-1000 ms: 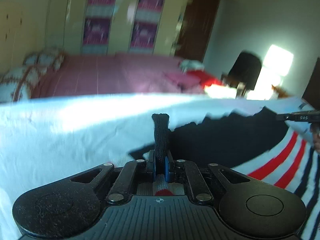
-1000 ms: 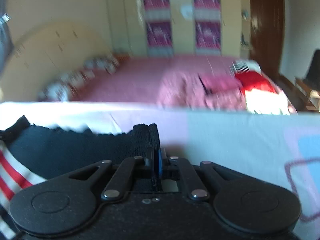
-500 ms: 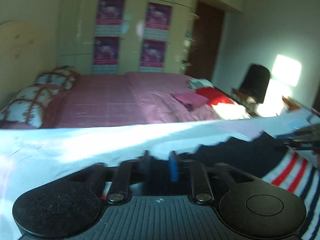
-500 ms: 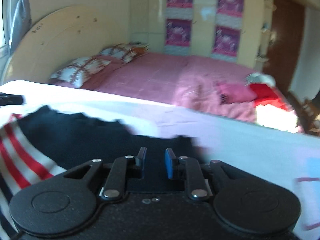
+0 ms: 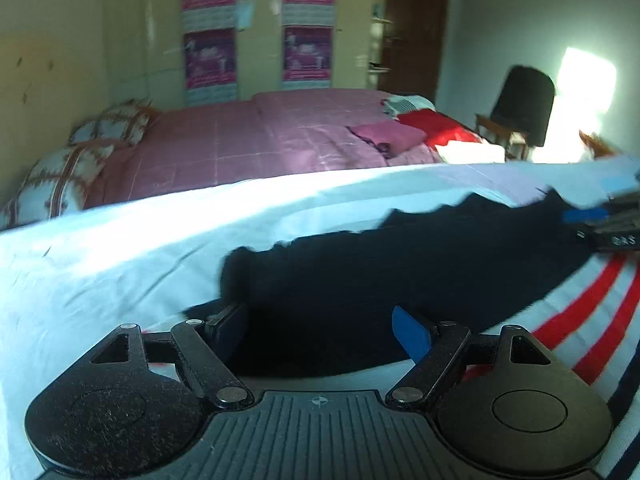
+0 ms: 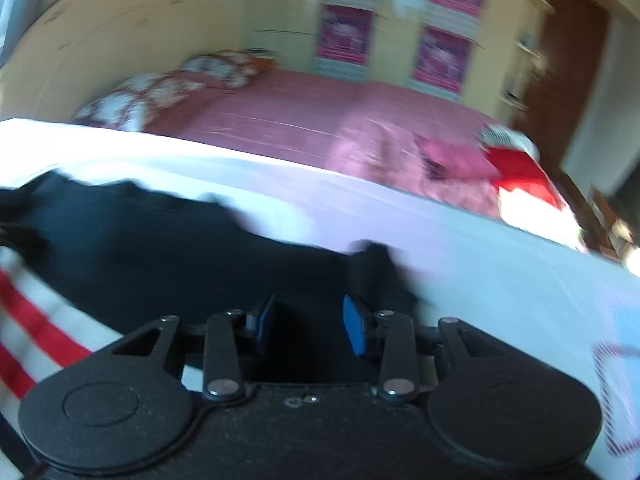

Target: Fold small clothes

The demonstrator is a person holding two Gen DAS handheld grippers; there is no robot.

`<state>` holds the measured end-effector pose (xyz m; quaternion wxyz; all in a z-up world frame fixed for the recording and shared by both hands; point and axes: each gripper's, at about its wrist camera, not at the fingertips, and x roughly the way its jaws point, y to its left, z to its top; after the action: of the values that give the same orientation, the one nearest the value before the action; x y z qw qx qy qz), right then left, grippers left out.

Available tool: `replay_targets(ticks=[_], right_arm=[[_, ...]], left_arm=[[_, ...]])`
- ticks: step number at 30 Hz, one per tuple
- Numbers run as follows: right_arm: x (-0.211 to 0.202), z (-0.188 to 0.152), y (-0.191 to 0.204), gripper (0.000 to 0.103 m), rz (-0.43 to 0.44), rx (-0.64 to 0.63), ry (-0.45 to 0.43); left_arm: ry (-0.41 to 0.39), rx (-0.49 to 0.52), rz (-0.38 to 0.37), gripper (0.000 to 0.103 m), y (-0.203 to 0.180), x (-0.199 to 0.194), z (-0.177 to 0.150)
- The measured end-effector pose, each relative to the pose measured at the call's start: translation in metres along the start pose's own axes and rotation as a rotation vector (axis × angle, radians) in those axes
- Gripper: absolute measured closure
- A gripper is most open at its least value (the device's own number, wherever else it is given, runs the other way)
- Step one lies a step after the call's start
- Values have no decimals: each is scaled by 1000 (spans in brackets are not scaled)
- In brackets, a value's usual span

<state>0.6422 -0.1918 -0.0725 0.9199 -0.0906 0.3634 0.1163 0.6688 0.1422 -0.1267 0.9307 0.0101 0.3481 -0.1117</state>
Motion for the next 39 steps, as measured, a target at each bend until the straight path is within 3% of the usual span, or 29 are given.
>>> replay_targets(ticks=[2, 4, 6, 9, 11, 14, 18, 21, 25, 28, 30, 33, 36, 39], right_arm=[[-6, -3, -14, 82, -30, -9, 5], [-12, -3, -11, 78, -49, -4, 9], [-29, -1, -2, 73, -40, 13, -30], [-64, -7, 23, 71, 44, 4, -118], [-77, -17, 48, 72, 120, -36, -140], [-78, -32, 90, 72, 173, -116, -123], [-70, -41, 121, 68, 175, -189, -102], [-69, -46, 116, 65, 128, -203, -67], [-80, -55, 67, 61, 14, -100, -35], [-87, -62, 40, 61, 42, 9, -7], [-104, -61, 47, 64, 14, 10, -37], [-131, -64, 66, 67, 97, 39, -119], [-137, -69, 111, 69, 170, -5, -123], [-134, -74, 141, 67, 180, -17, -114]], left_arm=[[-5, 4, 13, 24, 8, -4, -1], [-9, 18, 27, 24, 4, -5, -2], [-23, 41, 92, 24, -7, -13, 1], [-113, 46, 61, 24, -29, -54, 3], [-126, 59, 24, 24, -51, -71, -1], [-94, 95, -27, 24, -84, -78, -14], [-15, 145, -11, 24, -114, -64, -32], [-7, 103, 23, 22, -99, -65, -46], [-5, 30, 86, 19, -56, -87, -64], [0, 9, 107, 19, -42, -100, -71], [-11, -16, 114, 19, -45, -114, -69], [-74, -15, 91, 19, -64, -137, -69], [-89, -12, 51, 19, -87, -145, -71], [-64, 6, 79, 18, -107, -141, -81]])
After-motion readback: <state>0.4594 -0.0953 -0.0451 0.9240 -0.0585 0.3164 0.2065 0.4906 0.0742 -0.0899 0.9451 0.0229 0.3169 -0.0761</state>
